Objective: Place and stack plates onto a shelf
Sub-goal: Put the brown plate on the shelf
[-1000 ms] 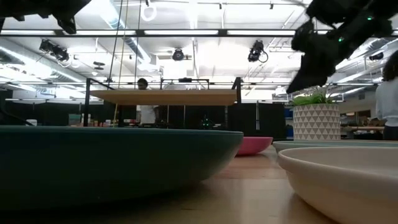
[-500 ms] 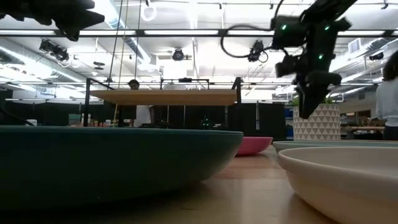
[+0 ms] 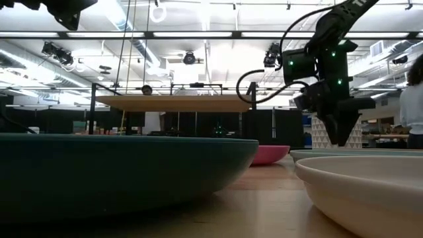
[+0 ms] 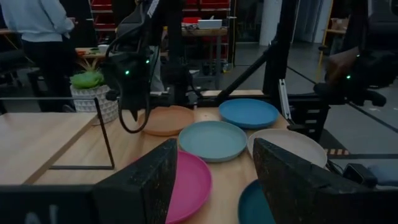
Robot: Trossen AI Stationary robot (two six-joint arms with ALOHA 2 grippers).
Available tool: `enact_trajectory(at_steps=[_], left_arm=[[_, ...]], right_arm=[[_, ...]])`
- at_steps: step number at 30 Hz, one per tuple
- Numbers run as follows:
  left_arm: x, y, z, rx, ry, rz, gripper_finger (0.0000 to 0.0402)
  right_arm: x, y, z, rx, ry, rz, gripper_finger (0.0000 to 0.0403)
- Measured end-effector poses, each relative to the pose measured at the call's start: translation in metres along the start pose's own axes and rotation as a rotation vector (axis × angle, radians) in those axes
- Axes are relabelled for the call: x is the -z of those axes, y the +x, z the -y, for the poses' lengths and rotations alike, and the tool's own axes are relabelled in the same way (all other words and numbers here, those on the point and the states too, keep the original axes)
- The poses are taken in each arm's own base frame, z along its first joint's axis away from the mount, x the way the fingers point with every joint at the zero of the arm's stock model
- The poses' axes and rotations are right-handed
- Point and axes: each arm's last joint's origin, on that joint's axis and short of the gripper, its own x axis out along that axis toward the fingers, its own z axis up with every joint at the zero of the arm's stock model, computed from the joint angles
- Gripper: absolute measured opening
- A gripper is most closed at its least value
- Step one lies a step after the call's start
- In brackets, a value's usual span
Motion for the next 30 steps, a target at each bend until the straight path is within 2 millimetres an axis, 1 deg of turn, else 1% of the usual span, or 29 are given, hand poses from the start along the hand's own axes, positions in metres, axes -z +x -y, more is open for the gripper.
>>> enact_trajectory(at_steps=[6, 9, 16, 19, 24, 27, 30], left_arm=[[-0.001, 0.0, 0.0, -0.002, -0.001, 0.002, 0.0219], [-0.001, 0.0, 0.0, -0.002, 0.004, 0.003, 0.0219], [-0.017, -0.004, -0.001, 0.009, 0.074, -0.007, 0.0219], [-0.018, -0.005, -0.003, -0.008, 0.088, -0.023, 0.0219], [-0.015, -0.005, -0.003, -0.014, 0.108, -0.057, 0.0219], [-0.013, -0.005, -0.003, -0.016, 0.101, -0.074, 0.0219], [-0.012, -0.005, -0.003, -0.017, 0.098, -0.082, 0.0219]], right_arm=[[0.0, 0.005, 0.007, -0.017, -0.008, -0.008, 0.0147], [-0.001, 0.01, 0.01, -0.025, -0.012, -0.02, 0.0145], [-0.003, 0.024, 0.015, -0.05, 0.001, -0.058, 0.0129], [-0.005, 0.027, 0.014, -0.066, -0.002, -0.063, 0.0111], [-0.004, 0.028, 0.014, -0.074, -0.019, -0.083, 0.0061], [-0.003, 0.026, 0.014, -0.071, -0.03, -0.081, 0.0031], [-0.001, 0.02, 0.014, -0.056, -0.028, -0.057, 0.0016]])
